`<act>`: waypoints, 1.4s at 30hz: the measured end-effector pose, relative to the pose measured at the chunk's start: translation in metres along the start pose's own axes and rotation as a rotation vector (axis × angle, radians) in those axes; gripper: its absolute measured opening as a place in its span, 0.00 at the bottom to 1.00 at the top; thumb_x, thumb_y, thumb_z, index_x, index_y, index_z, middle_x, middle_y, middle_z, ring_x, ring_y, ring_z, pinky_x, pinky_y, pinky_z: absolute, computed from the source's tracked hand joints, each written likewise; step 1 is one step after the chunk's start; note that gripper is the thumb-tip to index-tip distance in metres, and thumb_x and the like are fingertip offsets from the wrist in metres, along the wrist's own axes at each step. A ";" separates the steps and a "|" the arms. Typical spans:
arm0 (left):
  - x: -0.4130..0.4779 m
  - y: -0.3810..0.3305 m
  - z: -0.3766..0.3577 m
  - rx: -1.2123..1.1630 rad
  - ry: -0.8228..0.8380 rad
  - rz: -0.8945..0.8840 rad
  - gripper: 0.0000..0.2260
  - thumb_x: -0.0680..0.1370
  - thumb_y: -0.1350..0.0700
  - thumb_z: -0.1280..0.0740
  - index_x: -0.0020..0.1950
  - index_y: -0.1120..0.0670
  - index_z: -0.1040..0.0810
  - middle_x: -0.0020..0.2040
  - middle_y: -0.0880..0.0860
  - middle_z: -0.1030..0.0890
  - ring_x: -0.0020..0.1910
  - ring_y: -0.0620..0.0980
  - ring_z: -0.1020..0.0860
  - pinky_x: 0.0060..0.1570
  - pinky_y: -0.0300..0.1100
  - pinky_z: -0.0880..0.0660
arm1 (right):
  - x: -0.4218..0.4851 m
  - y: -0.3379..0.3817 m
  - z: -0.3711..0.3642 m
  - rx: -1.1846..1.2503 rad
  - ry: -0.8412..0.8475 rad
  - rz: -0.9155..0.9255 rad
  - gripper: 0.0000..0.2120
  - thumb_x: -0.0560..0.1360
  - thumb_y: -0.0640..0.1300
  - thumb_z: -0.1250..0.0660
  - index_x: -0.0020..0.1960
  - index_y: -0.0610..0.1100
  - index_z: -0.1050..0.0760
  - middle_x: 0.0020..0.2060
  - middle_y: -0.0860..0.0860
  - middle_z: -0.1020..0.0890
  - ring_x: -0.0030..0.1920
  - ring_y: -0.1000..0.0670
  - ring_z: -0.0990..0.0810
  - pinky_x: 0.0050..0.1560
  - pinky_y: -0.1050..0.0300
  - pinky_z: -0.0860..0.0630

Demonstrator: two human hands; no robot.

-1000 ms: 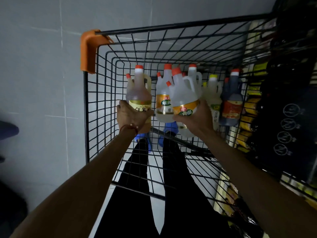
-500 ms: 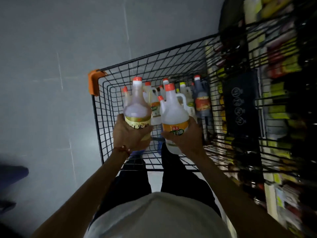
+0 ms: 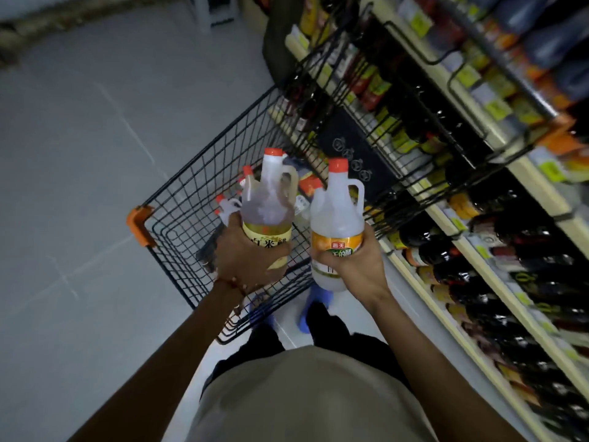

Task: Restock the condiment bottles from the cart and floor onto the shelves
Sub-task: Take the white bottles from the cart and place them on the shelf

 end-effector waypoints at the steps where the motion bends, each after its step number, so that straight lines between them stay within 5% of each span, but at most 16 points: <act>1: -0.003 -0.010 -0.003 0.010 0.024 -0.018 0.42 0.53 0.38 0.21 0.64 0.51 0.27 0.48 0.41 0.21 0.50 0.48 0.19 0.54 0.43 0.22 | -0.009 0.000 0.009 0.019 -0.027 -0.002 0.36 0.62 0.38 0.14 0.64 0.50 0.26 0.54 0.55 0.16 0.48 0.60 0.16 0.43 0.68 0.21; 5: -0.021 -0.044 -0.028 0.010 0.144 -0.121 0.46 0.52 0.40 0.21 0.67 0.54 0.27 0.48 0.37 0.26 0.48 0.43 0.23 0.47 0.31 0.31 | -0.045 -0.006 0.048 0.135 -0.166 -0.015 0.33 0.64 0.33 0.16 0.60 0.55 0.27 0.49 0.59 0.15 0.44 0.62 0.16 0.42 0.69 0.21; 10: -0.053 -0.070 -0.075 0.086 0.326 -0.226 0.39 0.53 0.42 0.20 0.62 0.48 0.26 0.51 0.42 0.20 0.48 0.40 0.21 0.50 0.37 0.27 | -0.096 -0.031 0.102 0.247 -0.355 -0.040 0.39 0.63 0.35 0.15 0.68 0.49 0.28 0.56 0.55 0.15 0.52 0.55 0.15 0.48 0.62 0.18; 15: -0.102 -0.083 -0.136 0.083 0.501 -0.341 0.36 0.59 0.45 0.18 0.64 0.40 0.27 0.53 0.48 0.15 0.51 0.55 0.16 0.48 0.59 0.18 | -0.149 -0.069 0.158 0.352 -0.526 -0.101 0.38 0.62 0.38 0.15 0.67 0.48 0.28 0.55 0.53 0.16 0.49 0.56 0.15 0.42 0.68 0.20; 20: -0.185 -0.107 -0.206 0.144 0.625 -0.463 0.34 0.59 0.48 0.17 0.61 0.42 0.27 0.52 0.39 0.18 0.48 0.36 0.19 0.48 0.42 0.21 | -0.210 -0.123 0.218 0.478 -0.660 -0.139 0.35 0.63 0.36 0.16 0.66 0.47 0.25 0.53 0.52 0.15 0.45 0.59 0.15 0.39 0.68 0.20; 27: -0.325 -0.115 -0.313 0.186 0.747 -0.580 0.42 0.54 0.46 0.17 0.66 0.45 0.30 0.56 0.41 0.19 0.55 0.43 0.19 0.51 0.45 0.19 | -0.309 -0.210 0.322 0.500 -0.805 -0.086 0.37 0.61 0.41 0.13 0.65 0.49 0.25 0.55 0.53 0.16 0.51 0.53 0.15 0.43 0.62 0.18; 32: -0.433 -0.111 -0.387 0.166 0.794 -0.640 0.40 0.59 0.58 0.13 0.65 0.49 0.31 0.56 0.44 0.21 0.53 0.43 0.20 0.45 0.29 0.25 | -0.384 -0.269 0.398 0.486 -0.894 -0.062 0.38 0.59 0.42 0.12 0.65 0.50 0.25 0.55 0.54 0.15 0.52 0.52 0.15 0.47 0.56 0.17; 38: -0.539 -0.111 -0.472 0.183 0.942 -0.702 0.43 0.57 0.54 0.13 0.66 0.50 0.30 0.59 0.49 0.20 0.56 0.48 0.19 0.54 0.45 0.20 | -0.468 -0.329 0.476 0.515 -1.032 -0.077 0.37 0.60 0.41 0.13 0.64 0.50 0.25 0.54 0.55 0.16 0.51 0.55 0.16 0.42 0.65 0.19; 42: -0.597 -0.116 -0.525 0.212 1.028 -0.768 0.42 0.57 0.57 0.13 0.66 0.50 0.30 0.59 0.50 0.20 0.55 0.48 0.19 0.51 0.40 0.23 | -0.511 -0.364 0.523 0.548 -1.132 -0.125 0.35 0.60 0.41 0.13 0.63 0.49 0.24 0.53 0.54 0.15 0.49 0.55 0.15 0.41 0.64 0.19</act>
Point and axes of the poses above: each hand's wrist, its own x-axis towards the middle knuckle, its own z-axis out of the back of the hand, y = z × x, the point moved 7 cm from there along x, towards the middle knuckle
